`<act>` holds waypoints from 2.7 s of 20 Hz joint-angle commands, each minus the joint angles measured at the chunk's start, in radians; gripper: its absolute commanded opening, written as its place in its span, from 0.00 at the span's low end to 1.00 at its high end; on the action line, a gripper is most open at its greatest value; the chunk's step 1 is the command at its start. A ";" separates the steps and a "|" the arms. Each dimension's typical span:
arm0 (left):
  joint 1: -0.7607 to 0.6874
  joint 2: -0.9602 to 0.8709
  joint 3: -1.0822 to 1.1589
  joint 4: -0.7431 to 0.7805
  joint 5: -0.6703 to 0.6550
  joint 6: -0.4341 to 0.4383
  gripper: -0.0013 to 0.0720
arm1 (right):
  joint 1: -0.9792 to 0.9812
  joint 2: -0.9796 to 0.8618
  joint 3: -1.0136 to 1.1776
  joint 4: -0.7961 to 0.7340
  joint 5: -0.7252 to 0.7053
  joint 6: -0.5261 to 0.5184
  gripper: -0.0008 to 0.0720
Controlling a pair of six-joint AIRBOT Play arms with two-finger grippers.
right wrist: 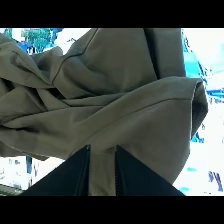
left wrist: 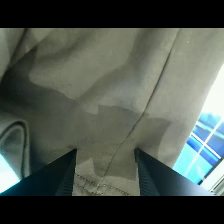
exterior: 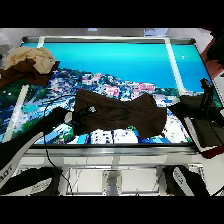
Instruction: Fold the shirts.
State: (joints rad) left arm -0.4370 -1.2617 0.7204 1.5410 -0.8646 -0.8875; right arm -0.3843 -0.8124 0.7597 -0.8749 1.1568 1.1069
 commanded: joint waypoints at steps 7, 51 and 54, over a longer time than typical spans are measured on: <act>0.001 -0.041 0.038 0.008 -0.096 -0.011 0.04 | 0.000 -0.001 0.000 0.000 0.006 0.000 0.30; 0.001 0.656 0.856 0.401 -0.188 -0.455 0.03 | 0.042 0.391 0.729 -0.210 0.024 0.133 0.03; 0.001 0.578 0.872 0.397 -0.239 -0.408 0.03 | 0.042 0.284 0.737 0.019 -0.041 0.058 0.03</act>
State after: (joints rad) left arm -0.4366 -0.6502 1.5391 1.9408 -1.1095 -1.3128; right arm -0.3431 -0.4698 1.4487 -1.0271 1.1919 1.2095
